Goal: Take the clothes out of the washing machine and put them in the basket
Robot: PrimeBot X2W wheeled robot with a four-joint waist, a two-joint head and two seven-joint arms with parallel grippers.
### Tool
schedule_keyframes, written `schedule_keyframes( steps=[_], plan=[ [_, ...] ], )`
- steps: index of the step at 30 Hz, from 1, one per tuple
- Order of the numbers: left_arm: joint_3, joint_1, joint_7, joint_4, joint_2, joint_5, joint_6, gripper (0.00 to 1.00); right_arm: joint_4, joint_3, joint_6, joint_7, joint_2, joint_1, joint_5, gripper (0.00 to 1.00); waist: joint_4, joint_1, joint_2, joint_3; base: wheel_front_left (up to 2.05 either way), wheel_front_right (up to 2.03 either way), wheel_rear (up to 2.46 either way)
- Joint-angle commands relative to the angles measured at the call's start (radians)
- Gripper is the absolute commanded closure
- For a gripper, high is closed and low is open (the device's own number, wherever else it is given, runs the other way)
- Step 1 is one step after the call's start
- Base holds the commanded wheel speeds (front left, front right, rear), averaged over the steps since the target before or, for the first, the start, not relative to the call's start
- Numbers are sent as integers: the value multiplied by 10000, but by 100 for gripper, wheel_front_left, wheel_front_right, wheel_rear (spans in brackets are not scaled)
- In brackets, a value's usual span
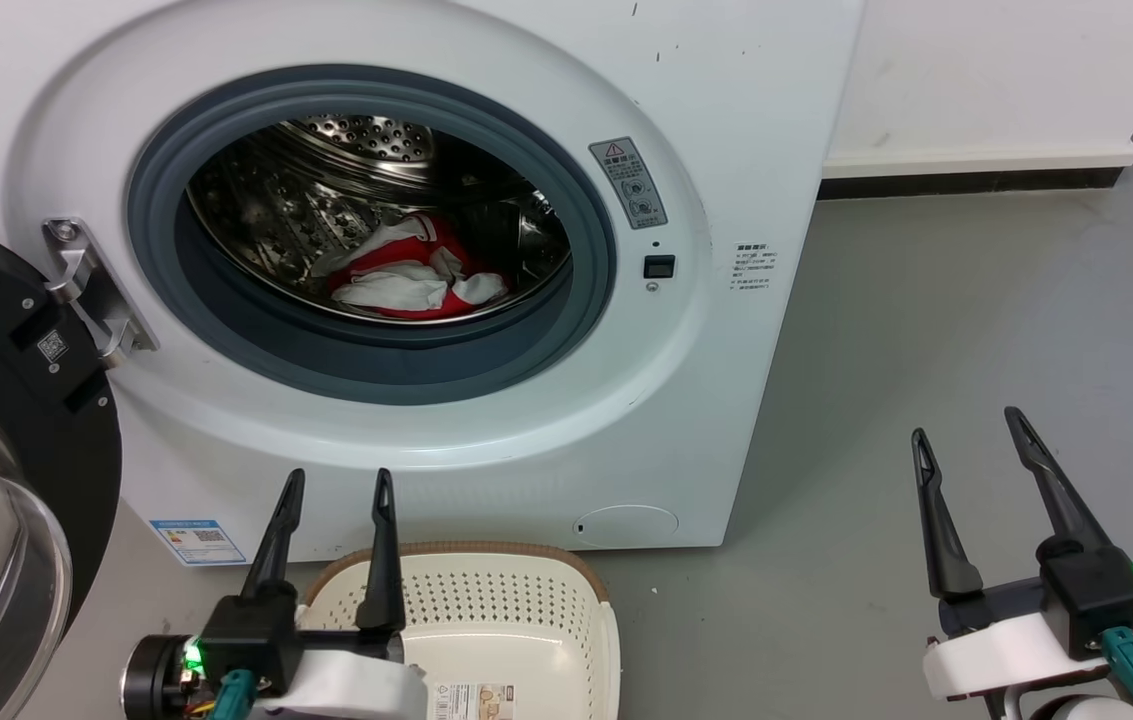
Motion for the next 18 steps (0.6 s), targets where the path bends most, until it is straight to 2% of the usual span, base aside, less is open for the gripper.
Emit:
schedule_keyframes(
  steps=[1,5,9,18],
  plan=[
    [117,80,-60,-44,-3,-70,-131,0,1,14,-7,-24,-13,135,-51,0,-6,0,0,10,0,0,0],
    [484,134,-49,65,-88,-257,-485,0,90,-49,-7,-24,-13,146,205,0,-19,0,0,21,0,0,0],
    [647,149,-49,126,-109,-203,-635,0,197,-105,-7,-24,-11,133,519,0,-29,0,0,22,0,0,0],
    [553,123,-49,156,-121,-270,-624,0,388,-229,-7,-23,-8,63,1059,0,-26,0,0,43,0,0,0]
  ],
)
